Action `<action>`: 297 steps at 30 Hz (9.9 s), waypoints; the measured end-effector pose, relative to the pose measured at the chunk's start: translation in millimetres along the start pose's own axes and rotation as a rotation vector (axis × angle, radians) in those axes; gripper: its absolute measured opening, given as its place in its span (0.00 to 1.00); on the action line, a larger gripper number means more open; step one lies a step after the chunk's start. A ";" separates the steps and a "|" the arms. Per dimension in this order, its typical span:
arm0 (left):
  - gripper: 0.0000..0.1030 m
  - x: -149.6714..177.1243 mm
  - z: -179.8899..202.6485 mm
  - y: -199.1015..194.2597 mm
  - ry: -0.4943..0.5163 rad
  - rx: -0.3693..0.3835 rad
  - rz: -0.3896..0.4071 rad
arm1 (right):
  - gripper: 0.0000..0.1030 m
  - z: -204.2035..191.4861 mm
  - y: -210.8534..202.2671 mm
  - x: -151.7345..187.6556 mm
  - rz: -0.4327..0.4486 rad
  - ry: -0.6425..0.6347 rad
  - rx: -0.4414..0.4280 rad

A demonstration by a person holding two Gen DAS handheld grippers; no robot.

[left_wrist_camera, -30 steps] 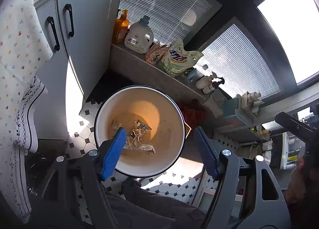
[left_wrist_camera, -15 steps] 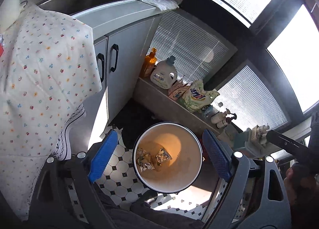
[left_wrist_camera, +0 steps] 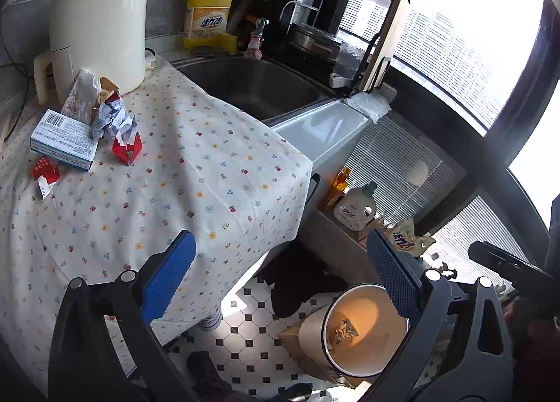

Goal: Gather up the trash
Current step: 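Move both open tools back up to the counter, then grasp the red packet with the left tool while the right tool grasps a red scrap, then carry the red packet and red scrap down over the bin, then open the right tool over the bin while the left tool opens, dropping both, then move both open tools back up to the counter, then grasp the blue-and-white box with the left tool while the right tool grasps the brown paper bag, then carry the box and brown paper bag down over the bin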

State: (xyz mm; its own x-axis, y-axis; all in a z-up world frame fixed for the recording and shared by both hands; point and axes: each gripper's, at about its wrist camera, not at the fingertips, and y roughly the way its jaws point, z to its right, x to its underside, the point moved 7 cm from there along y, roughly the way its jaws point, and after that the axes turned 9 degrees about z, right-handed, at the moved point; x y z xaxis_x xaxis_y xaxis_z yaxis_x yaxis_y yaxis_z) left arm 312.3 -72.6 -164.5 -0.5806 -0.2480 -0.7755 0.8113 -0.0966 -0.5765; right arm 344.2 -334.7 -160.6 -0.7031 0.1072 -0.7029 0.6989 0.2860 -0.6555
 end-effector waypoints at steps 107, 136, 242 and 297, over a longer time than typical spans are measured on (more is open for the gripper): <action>0.41 -23.5 -186.8 7.0 -0.141 -0.084 -0.061 | 0.03 -170.4 119.7 4.4 -0.183 -0.183 -0.163; 0.41 66.4 133.0 64.0 0.193 0.256 -0.268 | 0.50 124.4 -22.9 74.9 -0.120 0.197 0.109; 0.29 -72.4 -311.3 37.1 -0.368 -0.030 -0.005 | 0.92 -264.4 164.4 -3.7 -0.155 -0.211 -0.115; 0.21 -84.3 -367.6 -78.7 -0.469 -0.291 0.219 | 0.15 -423.4 218.8 -36.0 -0.286 -0.402 -0.610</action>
State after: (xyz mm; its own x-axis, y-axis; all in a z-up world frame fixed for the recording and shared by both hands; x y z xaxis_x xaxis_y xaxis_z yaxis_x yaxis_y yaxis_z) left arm 272.4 310.3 -148.3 -0.2561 -0.6379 -0.7263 0.8185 0.2567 -0.5140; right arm 467.0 127.2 -161.9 -0.6625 -0.3689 -0.6519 0.2209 0.7354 -0.6406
